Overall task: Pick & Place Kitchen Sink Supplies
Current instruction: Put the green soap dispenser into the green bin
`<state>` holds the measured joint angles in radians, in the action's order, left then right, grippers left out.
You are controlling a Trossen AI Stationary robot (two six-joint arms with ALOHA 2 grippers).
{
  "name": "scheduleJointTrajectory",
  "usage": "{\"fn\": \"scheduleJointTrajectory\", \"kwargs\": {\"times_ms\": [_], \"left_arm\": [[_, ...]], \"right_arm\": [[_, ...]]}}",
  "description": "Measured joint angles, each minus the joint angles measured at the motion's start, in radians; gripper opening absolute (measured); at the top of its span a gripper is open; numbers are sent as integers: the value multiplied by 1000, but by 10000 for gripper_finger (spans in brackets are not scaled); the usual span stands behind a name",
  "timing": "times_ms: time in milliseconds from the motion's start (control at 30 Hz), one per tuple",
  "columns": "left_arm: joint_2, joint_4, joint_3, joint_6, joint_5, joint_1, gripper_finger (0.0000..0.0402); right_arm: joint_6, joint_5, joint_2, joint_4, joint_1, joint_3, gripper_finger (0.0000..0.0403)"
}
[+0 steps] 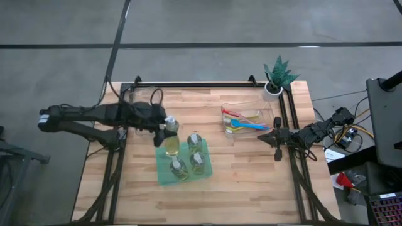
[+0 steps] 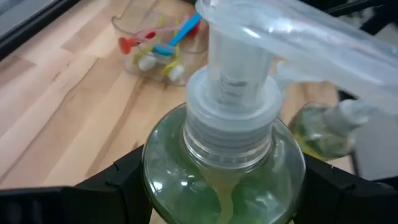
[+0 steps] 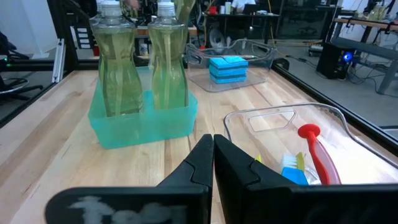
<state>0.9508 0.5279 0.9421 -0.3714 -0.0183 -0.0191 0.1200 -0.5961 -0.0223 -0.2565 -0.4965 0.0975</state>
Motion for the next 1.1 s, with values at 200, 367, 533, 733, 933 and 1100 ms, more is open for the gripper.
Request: {"fn": "scheduleJointTrajectory", "kwargs": {"times_ms": [200,367,533,733,933,1100], "left_arm": [[28,-71,-65,-23,-142,100,277],[40,-172,-121,-47,-226,185,277],[61,-215,-177,-16,-317,239,278],[94,-349,-247,-22,-355,251,278],[129,-413,-294,-30,-362,252,278],[143,-437,-311,-64,-355,252,278]], "right_arm": [[0,0,0,0,0,0,8],[0,0,0,0,0,0,8],[0,0,0,0,0,0,8],[0,0,0,0,0,0,8],[0,0,0,0,0,0,8],[0,0,0,0,0,0,8]]}}
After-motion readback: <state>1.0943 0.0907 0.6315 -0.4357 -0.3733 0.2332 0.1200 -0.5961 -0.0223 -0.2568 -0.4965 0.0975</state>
